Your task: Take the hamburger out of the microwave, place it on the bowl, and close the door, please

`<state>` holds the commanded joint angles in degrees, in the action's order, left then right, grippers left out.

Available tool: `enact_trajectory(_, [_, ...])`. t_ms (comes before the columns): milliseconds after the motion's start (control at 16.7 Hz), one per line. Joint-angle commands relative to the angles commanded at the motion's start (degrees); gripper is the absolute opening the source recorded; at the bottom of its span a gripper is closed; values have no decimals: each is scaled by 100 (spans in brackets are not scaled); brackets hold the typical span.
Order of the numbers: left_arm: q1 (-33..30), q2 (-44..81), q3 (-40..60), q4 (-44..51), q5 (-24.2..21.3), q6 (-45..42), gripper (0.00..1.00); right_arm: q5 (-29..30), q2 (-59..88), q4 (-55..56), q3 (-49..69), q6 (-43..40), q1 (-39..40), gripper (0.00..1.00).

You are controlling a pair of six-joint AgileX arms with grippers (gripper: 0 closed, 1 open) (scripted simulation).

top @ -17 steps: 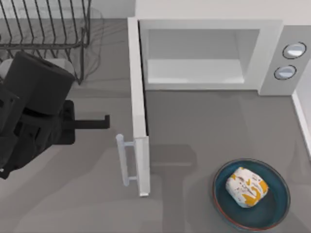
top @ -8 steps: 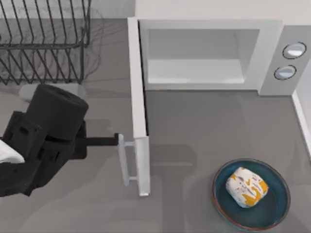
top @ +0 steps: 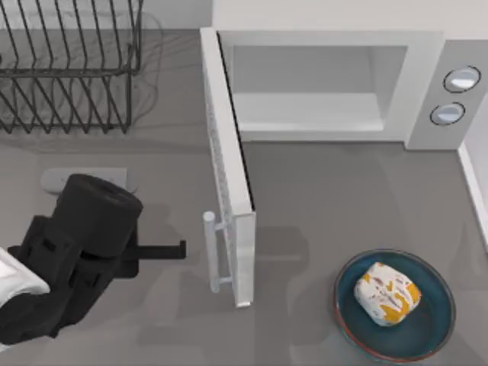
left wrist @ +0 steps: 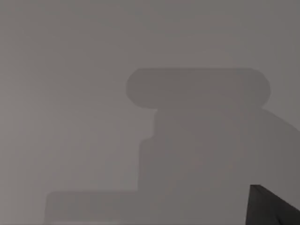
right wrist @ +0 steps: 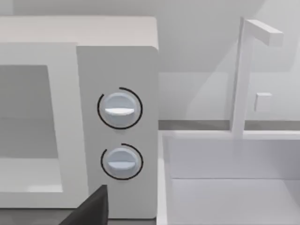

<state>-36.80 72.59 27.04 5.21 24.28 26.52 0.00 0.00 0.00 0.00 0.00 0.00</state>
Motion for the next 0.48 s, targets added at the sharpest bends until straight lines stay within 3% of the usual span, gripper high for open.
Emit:
enact_trajectory(240, [-271, 194, 277, 106, 161, 230, 0, 0, 0, 0, 0, 0, 0, 100])
enact_trajectory(480, [-1182, 1205, 1117, 398, 671, 1036, 0, 0, 0, 0, 0, 0, 0, 100])
